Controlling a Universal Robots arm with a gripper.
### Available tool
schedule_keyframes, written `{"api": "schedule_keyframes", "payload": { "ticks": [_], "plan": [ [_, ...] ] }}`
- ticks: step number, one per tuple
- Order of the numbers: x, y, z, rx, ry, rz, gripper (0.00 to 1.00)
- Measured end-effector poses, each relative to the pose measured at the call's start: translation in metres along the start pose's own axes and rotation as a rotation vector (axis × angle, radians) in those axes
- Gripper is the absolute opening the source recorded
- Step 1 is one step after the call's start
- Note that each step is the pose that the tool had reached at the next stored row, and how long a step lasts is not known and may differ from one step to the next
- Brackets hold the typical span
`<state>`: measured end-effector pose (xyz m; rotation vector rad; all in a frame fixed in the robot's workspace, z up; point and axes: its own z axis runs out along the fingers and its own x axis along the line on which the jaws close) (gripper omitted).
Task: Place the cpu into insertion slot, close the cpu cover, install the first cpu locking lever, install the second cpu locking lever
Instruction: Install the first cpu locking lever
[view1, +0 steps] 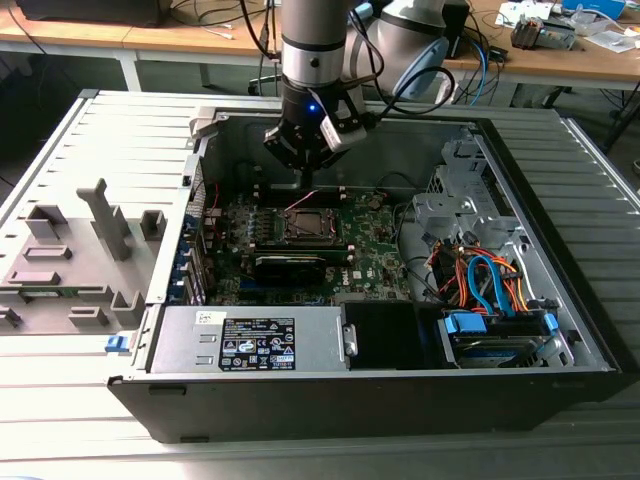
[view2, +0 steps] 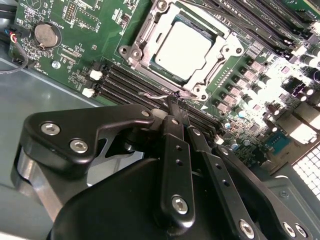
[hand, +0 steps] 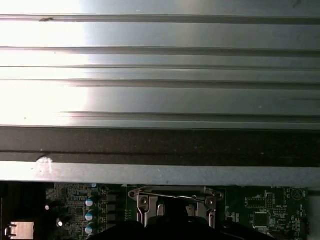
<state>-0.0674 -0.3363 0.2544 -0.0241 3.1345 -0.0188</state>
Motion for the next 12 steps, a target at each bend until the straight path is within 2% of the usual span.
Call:
{"api": "schedule_keyframes", "payload": {
  "ticks": [5,8,9,11,12],
  "plan": [
    [-0.0001,0.0,0.0016,0.0,0.0,-0.001,0.11],
    [0.0,0.0001,0.0037,-0.0018,-0.0004,-0.023,0.11],
    [0.0003,0.0002,0.0043,-0.0061,-0.0004,-0.029,0.11],
    [0.0028,0.0004,0.0055,-0.0381,-0.0015,-0.034,0.11],
    [0.0046,0.0005,0.0064,-0.0459,-0.0019,-0.036,0.11]
  ]
}}
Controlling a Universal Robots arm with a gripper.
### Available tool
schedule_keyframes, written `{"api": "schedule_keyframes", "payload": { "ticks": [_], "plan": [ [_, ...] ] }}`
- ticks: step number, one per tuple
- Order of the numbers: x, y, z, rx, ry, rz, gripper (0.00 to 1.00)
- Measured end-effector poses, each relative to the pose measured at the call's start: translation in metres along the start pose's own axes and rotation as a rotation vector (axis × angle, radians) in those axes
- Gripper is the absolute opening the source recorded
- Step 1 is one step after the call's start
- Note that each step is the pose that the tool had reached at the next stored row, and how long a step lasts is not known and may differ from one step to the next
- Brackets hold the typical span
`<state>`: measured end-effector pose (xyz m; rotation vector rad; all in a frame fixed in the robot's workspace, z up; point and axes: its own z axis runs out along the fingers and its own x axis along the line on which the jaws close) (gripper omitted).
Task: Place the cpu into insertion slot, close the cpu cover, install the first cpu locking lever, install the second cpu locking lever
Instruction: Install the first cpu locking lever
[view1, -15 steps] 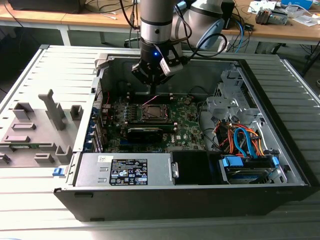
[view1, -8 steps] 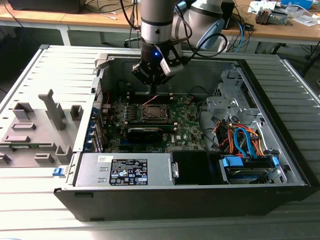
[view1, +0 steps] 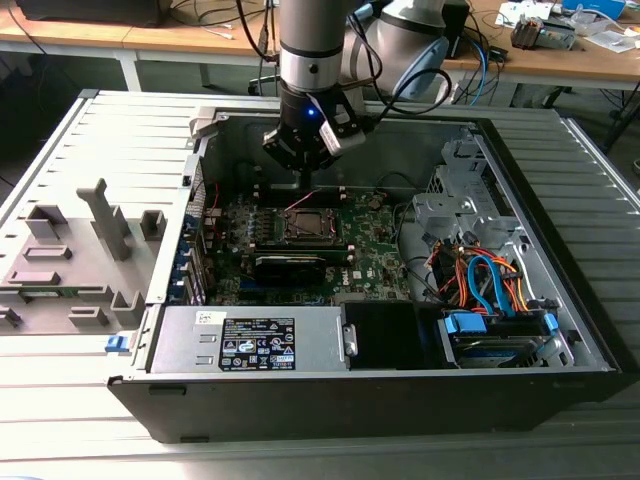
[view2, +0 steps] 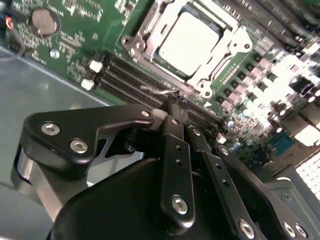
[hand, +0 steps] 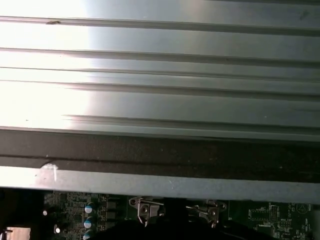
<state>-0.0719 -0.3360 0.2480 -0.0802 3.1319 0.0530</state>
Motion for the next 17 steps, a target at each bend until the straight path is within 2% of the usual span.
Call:
{"api": "schedule_keyframes", "payload": {
  "ticks": [6,12,17],
  "plan": [
    [0.0019,-0.0003,0.0098,-0.0001,0.0007,-0.017,0.11],
    [0.0018,-0.0005,0.016,0.0001,0.001,-0.027,0.11],
    [-0.0014,-0.0008,0.0205,0.0002,0.0014,-0.037,0.11]
  ]
}}
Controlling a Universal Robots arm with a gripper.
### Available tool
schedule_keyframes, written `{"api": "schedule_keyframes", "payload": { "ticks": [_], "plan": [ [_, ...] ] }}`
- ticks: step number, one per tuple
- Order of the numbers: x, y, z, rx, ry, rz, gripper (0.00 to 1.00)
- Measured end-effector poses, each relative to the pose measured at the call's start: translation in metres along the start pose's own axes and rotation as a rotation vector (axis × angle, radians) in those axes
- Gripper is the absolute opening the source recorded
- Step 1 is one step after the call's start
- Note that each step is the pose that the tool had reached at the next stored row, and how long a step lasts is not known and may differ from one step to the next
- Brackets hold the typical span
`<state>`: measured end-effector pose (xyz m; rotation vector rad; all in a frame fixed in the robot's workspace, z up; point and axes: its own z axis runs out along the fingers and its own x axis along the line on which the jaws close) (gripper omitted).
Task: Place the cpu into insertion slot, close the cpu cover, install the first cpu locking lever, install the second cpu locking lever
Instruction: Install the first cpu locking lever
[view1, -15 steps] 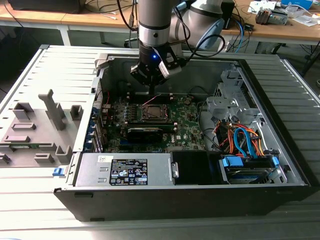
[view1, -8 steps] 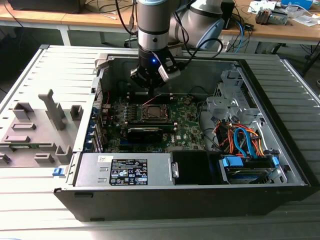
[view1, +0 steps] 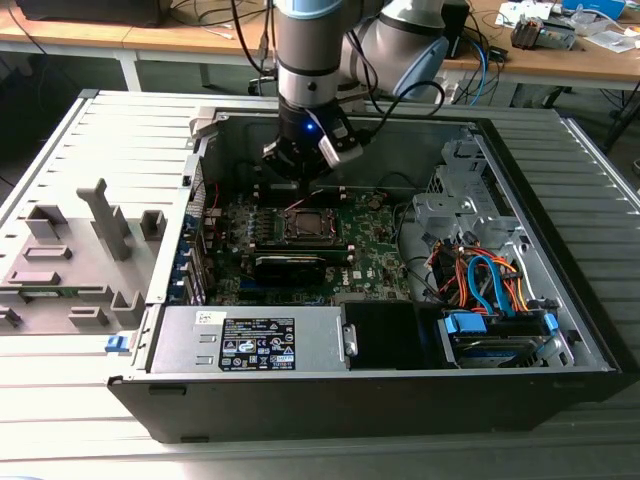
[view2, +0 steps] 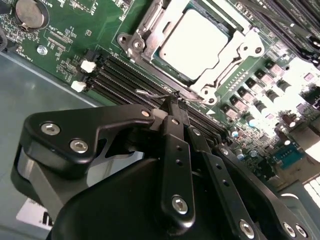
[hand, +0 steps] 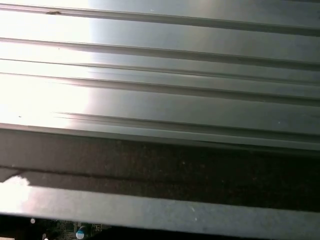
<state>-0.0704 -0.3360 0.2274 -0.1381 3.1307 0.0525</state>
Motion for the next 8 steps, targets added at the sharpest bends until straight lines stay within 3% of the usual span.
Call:
{"api": "schedule_keyframes", "payload": {
  "ticks": [8],
  "plan": [
    [-0.0077,-0.001,0.0098,0.0023,0.0005,-0.009,0.11]
  ]
}}
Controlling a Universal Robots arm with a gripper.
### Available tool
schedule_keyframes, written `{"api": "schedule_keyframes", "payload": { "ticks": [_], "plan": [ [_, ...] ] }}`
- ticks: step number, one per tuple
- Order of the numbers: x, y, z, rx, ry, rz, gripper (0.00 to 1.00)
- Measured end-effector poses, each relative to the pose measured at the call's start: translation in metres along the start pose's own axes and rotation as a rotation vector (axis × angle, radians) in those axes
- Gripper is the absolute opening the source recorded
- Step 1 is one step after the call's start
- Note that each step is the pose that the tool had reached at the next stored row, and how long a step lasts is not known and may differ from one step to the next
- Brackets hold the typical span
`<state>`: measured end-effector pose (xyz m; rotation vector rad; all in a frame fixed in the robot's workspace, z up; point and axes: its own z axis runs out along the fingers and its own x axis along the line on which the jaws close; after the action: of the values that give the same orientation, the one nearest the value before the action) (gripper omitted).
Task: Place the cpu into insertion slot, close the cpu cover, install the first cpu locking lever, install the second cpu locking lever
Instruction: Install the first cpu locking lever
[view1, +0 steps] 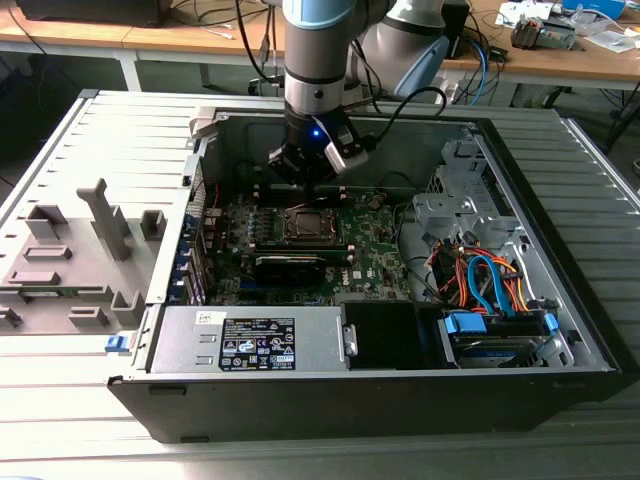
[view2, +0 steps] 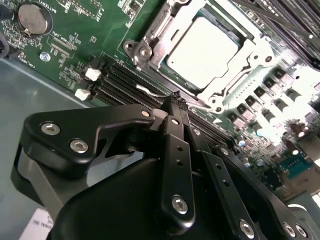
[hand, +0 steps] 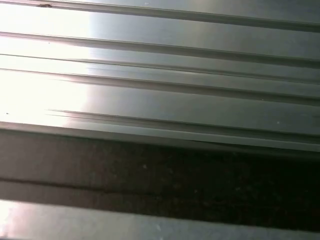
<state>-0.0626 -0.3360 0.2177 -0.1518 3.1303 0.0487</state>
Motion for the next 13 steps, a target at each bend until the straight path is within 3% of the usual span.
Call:
{"api": "schedule_keyframes", "payload": {
  "ticks": [5,13],
  "plan": [
    [-0.0044,-0.0007,0.0072,0.0086,0.001,-0.004,0.11],
    [-0.0092,-0.0013,0.0109,0.0221,0.0023,-0.006,0.11]
  ]
}}
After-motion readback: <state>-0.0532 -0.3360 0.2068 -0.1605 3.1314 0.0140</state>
